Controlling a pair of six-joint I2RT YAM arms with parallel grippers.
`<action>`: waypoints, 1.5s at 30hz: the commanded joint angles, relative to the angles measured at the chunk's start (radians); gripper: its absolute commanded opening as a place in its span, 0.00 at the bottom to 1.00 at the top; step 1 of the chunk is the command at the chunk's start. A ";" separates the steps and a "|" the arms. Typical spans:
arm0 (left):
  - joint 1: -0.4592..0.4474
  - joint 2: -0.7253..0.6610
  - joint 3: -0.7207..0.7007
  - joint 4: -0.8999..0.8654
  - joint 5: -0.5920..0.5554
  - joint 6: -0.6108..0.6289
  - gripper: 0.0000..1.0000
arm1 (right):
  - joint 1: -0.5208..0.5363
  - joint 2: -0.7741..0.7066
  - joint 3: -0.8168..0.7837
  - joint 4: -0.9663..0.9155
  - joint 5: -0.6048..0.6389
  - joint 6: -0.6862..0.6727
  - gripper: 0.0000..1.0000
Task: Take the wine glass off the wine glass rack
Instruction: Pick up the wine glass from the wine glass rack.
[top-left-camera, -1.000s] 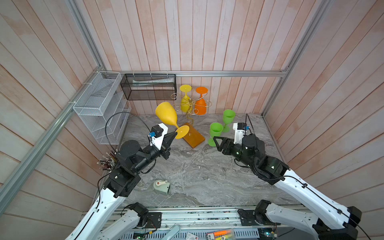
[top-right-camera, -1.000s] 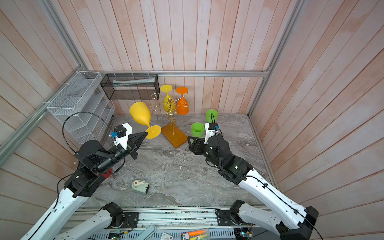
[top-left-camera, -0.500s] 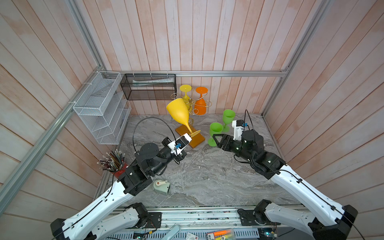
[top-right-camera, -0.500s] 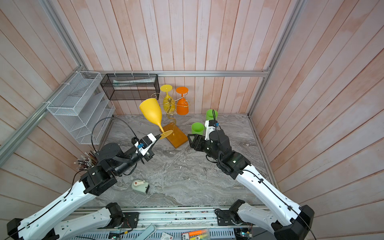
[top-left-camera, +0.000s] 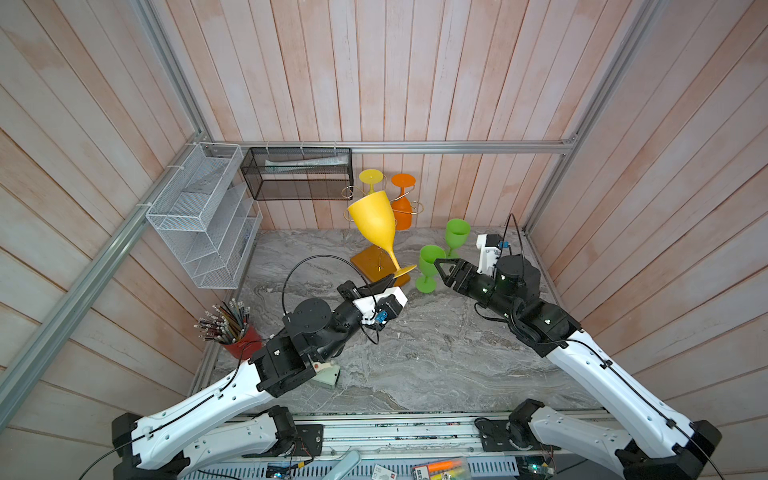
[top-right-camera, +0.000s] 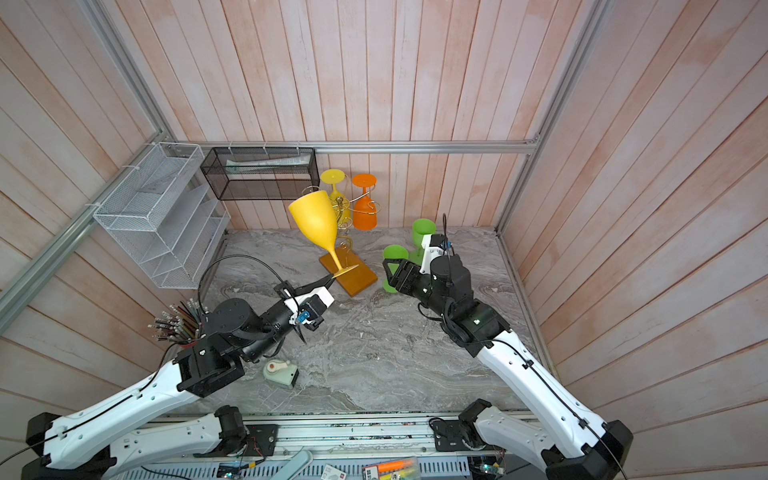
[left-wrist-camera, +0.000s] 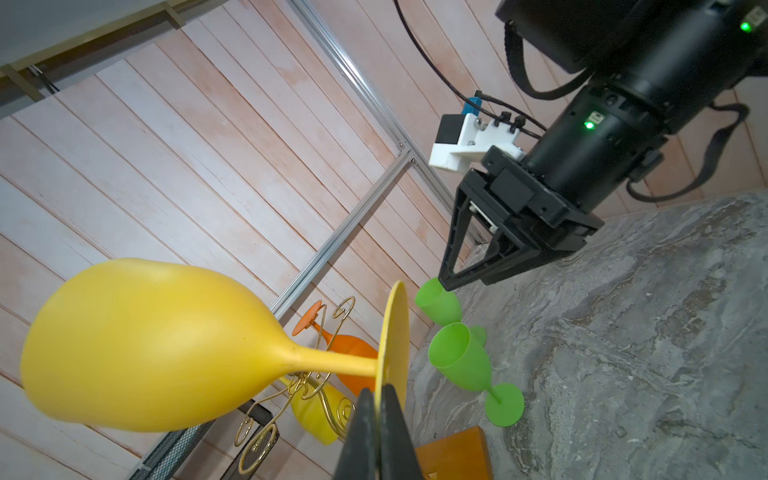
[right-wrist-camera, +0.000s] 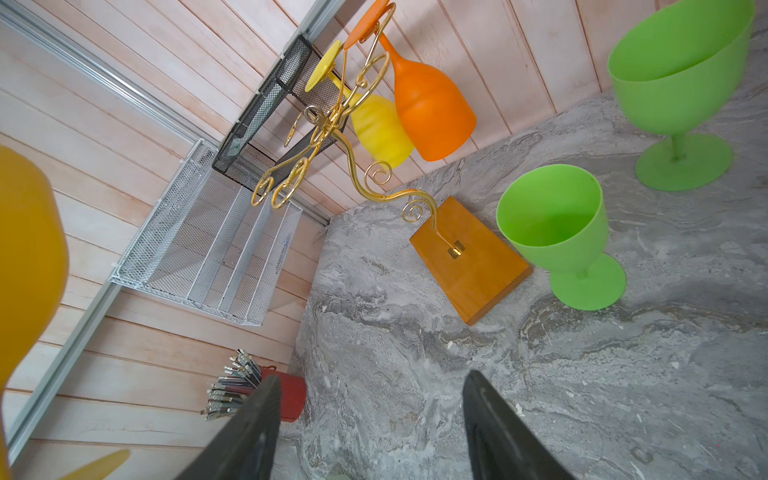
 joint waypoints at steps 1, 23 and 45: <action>-0.033 0.004 -0.025 0.063 -0.065 0.100 0.00 | -0.009 -0.019 -0.023 0.043 -0.014 0.057 0.65; -0.054 -0.058 -0.242 0.227 -0.040 0.211 0.00 | 0.076 -0.001 -0.032 0.084 -0.027 0.170 0.51; -0.051 0.001 -0.416 0.517 -0.136 0.359 0.00 | 0.116 0.035 -0.046 0.118 -0.053 0.291 0.44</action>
